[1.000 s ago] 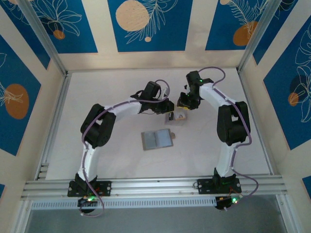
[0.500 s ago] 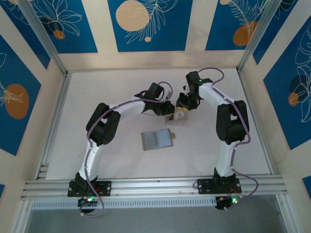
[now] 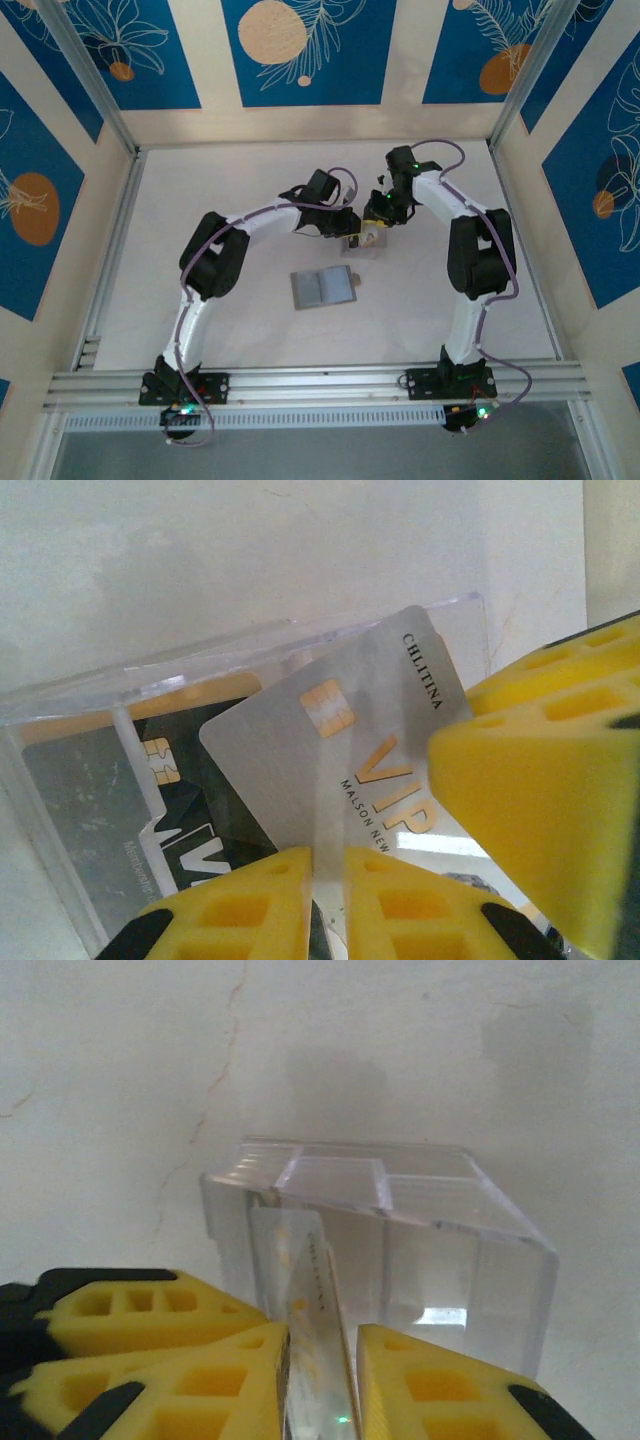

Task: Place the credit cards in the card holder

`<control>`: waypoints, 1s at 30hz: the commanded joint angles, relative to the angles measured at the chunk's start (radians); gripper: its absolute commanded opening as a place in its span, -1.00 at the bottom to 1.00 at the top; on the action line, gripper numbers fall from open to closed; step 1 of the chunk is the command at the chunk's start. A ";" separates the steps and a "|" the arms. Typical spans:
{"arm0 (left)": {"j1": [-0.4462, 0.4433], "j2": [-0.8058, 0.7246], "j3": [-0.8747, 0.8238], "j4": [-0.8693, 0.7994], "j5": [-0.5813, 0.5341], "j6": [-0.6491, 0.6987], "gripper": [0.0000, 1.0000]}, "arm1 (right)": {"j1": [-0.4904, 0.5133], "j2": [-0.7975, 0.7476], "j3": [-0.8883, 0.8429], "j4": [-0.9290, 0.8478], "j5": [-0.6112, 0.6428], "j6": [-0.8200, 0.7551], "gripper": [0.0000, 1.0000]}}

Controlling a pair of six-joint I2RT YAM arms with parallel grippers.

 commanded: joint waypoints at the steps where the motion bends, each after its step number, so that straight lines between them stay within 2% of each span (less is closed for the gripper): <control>1: -0.011 0.031 0.030 -0.025 -0.012 0.024 -0.69 | -0.004 -0.060 -0.019 -0.011 -0.064 0.009 -0.48; 8: -0.013 0.034 0.033 -0.024 -0.011 0.025 -0.69 | -0.003 -0.052 -0.027 -0.013 -0.068 0.009 -0.52; 14: -0.013 0.040 0.033 -0.027 -0.010 0.027 -0.69 | 0.028 -0.026 0.013 -0.060 0.051 -0.006 -0.49; 23: -0.013 0.046 0.030 -0.021 -0.008 0.025 -0.69 | 0.049 -0.015 -0.002 -0.064 0.056 -0.009 -0.53; 30: -0.013 0.046 0.031 -0.015 -0.006 0.023 -0.69 | 0.062 -0.009 0.006 -0.074 0.075 -0.010 -0.65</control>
